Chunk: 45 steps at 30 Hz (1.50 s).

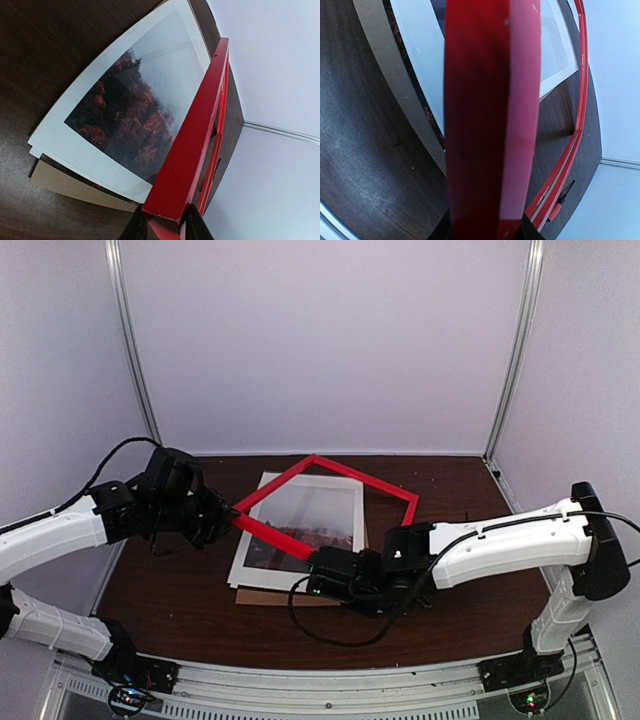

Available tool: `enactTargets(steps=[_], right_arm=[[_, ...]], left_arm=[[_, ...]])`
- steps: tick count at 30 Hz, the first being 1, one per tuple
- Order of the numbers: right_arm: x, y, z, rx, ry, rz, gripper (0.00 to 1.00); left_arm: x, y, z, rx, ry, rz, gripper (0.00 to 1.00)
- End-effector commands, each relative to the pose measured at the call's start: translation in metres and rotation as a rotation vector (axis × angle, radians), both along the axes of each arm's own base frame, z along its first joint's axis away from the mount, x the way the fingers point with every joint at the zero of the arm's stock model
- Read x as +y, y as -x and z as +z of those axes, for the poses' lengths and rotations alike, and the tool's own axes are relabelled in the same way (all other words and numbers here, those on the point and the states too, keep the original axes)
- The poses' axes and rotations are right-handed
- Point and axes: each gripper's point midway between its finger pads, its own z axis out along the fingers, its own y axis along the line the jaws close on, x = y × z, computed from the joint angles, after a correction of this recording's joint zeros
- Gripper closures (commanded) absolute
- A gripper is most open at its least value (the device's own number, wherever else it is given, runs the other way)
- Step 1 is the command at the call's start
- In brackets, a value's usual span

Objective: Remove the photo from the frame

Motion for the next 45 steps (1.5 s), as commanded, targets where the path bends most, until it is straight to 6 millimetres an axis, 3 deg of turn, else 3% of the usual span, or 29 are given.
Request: enactTargets(steps=[1,8,16,22,29,35,40,45], right_arm=[[-0.005,0.014,0.004,0.063,-0.081,-0.021,0.69],[-0.025,0.014,0.013,0.045,-0.106,-0.061,0.63],[-0.057,0.015,0.032,0.035,-0.182,-0.124,0.41],[-0.082,0.014,0.047,0.027,-0.266,-0.182,0.31],[-0.102,0.01,0.06,0.009,-0.352,-0.235,0.26],[-0.111,0.006,0.058,0.007,-0.375,-0.263,0.25],[-0.105,0.004,0.05,0.056,-0.422,-0.286,0.26],[-0.083,0.002,0.041,0.193,-0.532,-0.27,0.28]], left_arm=[[0.0,0.008,-0.025,0.027,-0.143,-0.102,1.0],[-0.023,0.004,-0.033,-0.007,-0.203,-0.188,1.0],[-0.058,0.0,-0.047,-0.04,-0.294,-0.278,1.0],[-0.092,0.001,-0.064,-0.039,-0.33,-0.347,1.0],[-0.134,0.006,-0.086,-0.028,-0.366,-0.431,1.0],[-0.163,0.009,-0.1,-0.022,-0.383,-0.492,1.0],[-0.162,0.001,-0.091,-0.119,-0.448,-0.521,1.0],[-0.125,-0.012,-0.071,-0.231,-0.648,-0.536,0.99]])
